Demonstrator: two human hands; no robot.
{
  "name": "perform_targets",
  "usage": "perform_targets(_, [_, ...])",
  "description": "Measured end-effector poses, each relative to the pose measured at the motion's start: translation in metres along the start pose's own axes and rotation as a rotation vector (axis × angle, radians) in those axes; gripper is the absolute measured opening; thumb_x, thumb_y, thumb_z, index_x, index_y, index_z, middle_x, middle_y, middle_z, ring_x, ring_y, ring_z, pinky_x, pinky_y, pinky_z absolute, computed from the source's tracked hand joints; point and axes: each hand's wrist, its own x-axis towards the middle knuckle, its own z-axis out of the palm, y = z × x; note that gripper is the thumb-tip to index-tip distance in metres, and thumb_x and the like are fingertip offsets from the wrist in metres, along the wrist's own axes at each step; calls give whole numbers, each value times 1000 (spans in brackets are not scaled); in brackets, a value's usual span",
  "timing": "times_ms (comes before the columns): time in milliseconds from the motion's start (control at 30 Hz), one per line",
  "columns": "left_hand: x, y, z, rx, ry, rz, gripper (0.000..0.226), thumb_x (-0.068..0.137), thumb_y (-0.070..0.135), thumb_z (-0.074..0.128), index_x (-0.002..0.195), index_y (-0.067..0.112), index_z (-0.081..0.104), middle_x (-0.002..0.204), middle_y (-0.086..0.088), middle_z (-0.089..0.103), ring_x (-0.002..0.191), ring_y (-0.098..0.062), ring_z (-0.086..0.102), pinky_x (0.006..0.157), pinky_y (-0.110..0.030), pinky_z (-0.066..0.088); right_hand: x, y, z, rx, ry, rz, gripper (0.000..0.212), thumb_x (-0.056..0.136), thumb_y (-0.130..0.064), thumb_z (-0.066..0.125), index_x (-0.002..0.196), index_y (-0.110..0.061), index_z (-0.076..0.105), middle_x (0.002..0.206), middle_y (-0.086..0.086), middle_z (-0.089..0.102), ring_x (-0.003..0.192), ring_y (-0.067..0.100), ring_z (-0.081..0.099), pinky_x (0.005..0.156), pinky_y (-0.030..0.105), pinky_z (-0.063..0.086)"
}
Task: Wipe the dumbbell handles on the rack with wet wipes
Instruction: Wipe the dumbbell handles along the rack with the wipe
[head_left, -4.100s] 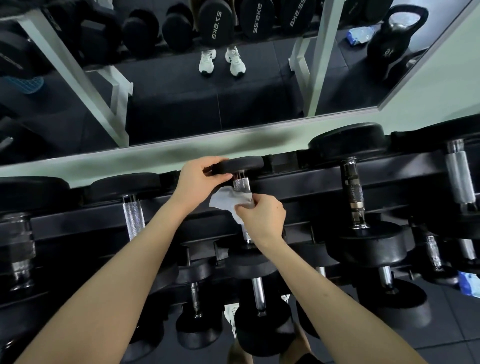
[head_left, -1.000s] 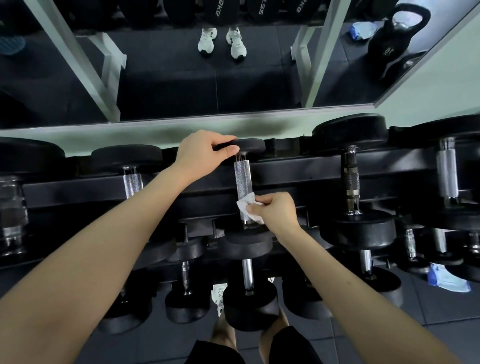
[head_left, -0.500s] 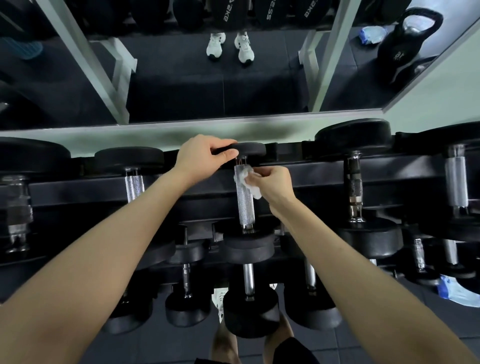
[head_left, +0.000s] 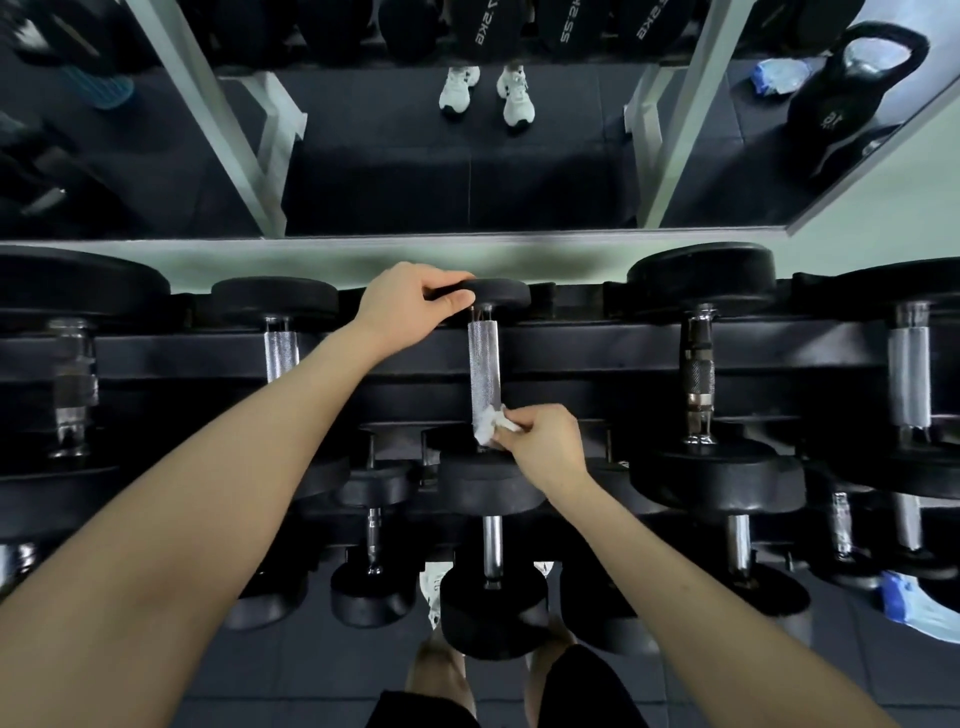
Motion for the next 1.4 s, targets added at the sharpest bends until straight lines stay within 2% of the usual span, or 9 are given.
perform_targets(200, [-16, -3, -17, -39, 29, -55, 36, 92, 41, 52, 125, 30, 59, 125, 9, 62, 116, -9, 56, 100, -30, 43, -29, -38, -22, 228, 129, -102, 15, 83, -23, 69, 77, -35, 75, 67, 6, 70, 63, 8, 56, 64, 25, 44])
perform_targets(333, [-55, -20, -44, -187, 109, -91, 27, 89, 35, 59, 113, 25, 67, 104, 12, 69, 94, -1, 62, 83, -16, 46, -47, -70, -8, 541, -46, -63, 14, 87, -18, 66, 94, -29, 72, 89, -6, 75, 88, 3, 68, 77, 13, 52])
perform_targets(467, [-99, -44, -72, -528, -135, -117, 32, 84, 43, 61, 110, 27, 68, 107, 13, 69, 104, -4, 61, 92, -19, 45, -46, -97, 34, 617, -265, 74, 27, 97, -31, 49, 113, -19, 67, 105, -3, 73, 101, 13, 67, 90, 30, 52])
perform_targets(567, [-114, -72, -95, -533, -290, -108, 37, 79, 42, 67, 115, 31, 65, 108, 11, 70, 107, -6, 62, 96, -26, 44, -49, -118, 74, 640, -296, 147, 25, 99, -33, 45, 99, -23, 68, 92, -8, 73, 88, 10, 67, 83, 29, 50])
perform_targets(733, [-127, -122, -119, -385, -291, -115, 30, 74, 22, 78, 103, 21, 71, 84, 3, 71, 77, -6, 64, 74, -19, 50, -55, -139, 129, 542, -165, 187, 20, 94, -36, 54, 93, -20, 66, 80, -8, 70, 77, 9, 63, 74, 26, 47])
perform_targets(867, [-130, -164, -134, -402, -233, -183, 17, 75, 13, 77, 92, 11, 72, 73, 6, 67, 66, -5, 59, 58, -10, 43, -58, -150, 158, 430, 116, 170, 17, 88, -22, 65, 78, -8, 64, 64, 1, 63, 51, 5, 56, 48, 15, 41])
perform_targets(1033, [-127, -189, -132, -404, -208, -231, 6, 83, 12, 68, 87, 10, 72, 79, -3, 69, 74, -11, 60, 66, -18, 46, -50, -151, 173, 324, 282, 193, 17, 82, -19, 71, 67, -13, 64, 66, 2, 64, 64, 17, 56, 60, 30, 45])
perform_targets(1233, [-112, -189, -106, -219, 36, -298, 20, 87, 21, 59, 103, 11, 68, 103, -7, 68, 94, -22, 62, 80, -28, 46, -21, -158, 183, -250, 538, 133, 18, 84, -39, 60, 89, -26, 72, 83, -6, 67, 82, 18, 62, 79, 35, 47])
perform_targets(1400, [-120, -171, -87, -93, 264, -164, 23, 88, 22, 58, 107, 11, 63, 101, -11, 58, 90, -27, 58, 77, -30, 42, 2, -162, 197, -119, 580, 109, 20, 90, -26, 58, 103, -17, 69, 96, 2, 69, 95, 22, 63, 76, 28, 44])
